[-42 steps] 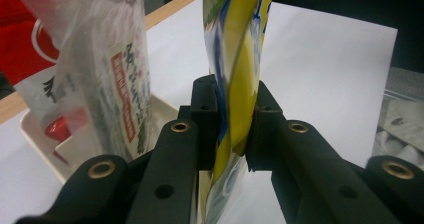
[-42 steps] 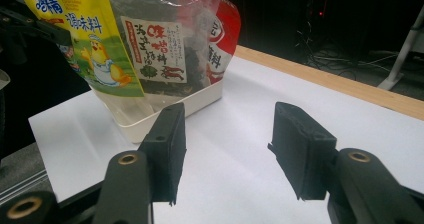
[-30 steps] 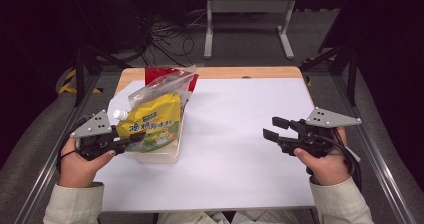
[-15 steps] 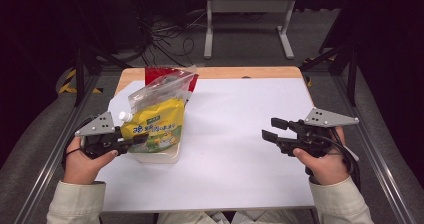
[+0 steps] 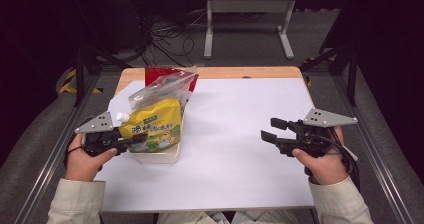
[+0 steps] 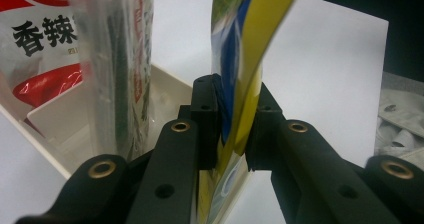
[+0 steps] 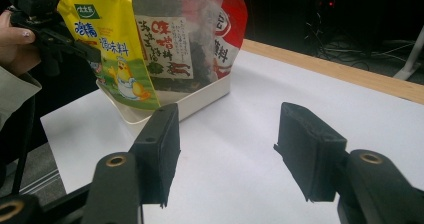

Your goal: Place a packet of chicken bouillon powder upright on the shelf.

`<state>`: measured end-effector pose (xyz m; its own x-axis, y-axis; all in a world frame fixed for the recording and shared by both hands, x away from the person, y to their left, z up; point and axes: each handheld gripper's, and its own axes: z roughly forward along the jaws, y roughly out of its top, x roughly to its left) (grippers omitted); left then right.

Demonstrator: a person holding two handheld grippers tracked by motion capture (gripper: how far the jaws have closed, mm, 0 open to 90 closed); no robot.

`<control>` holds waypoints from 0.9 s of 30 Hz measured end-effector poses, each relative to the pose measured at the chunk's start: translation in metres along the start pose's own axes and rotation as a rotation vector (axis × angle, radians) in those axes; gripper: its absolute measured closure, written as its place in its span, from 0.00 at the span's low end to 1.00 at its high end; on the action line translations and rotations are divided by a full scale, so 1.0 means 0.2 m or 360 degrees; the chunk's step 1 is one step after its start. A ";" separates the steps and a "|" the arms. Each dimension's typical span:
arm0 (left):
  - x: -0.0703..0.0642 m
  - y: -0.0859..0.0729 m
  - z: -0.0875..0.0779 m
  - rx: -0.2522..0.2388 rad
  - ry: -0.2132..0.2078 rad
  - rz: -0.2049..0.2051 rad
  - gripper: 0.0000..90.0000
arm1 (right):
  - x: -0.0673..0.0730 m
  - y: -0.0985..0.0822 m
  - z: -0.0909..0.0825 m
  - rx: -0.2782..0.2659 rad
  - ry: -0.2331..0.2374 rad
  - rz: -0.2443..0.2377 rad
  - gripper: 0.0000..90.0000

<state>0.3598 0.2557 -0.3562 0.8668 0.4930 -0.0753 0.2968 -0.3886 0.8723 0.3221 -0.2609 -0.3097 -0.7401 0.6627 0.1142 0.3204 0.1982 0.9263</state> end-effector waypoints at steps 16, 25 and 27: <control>-0.02 0.01 0.05 0.0133 0.0073 -0.0026 0.87 | 0.00 -0.01 0.02 0.0021 0.0013 0.0005 0.46; 0.02 -0.04 0.10 0.0165 0.0059 -0.0081 0.87 | 0.00 -0.02 0.03 0.0038 0.0016 0.0015 0.45; 0.03 -0.05 0.11 0.0170 0.0058 -0.0089 0.87 | 0.00 -0.02 0.03 0.0039 0.0014 0.0019 0.45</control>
<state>0.3706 0.2459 -0.3749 0.8330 0.5435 -0.1033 0.3871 -0.4392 0.8107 0.3252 -0.2573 -0.3152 -0.7411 0.6590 0.1283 0.3434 0.2079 0.9159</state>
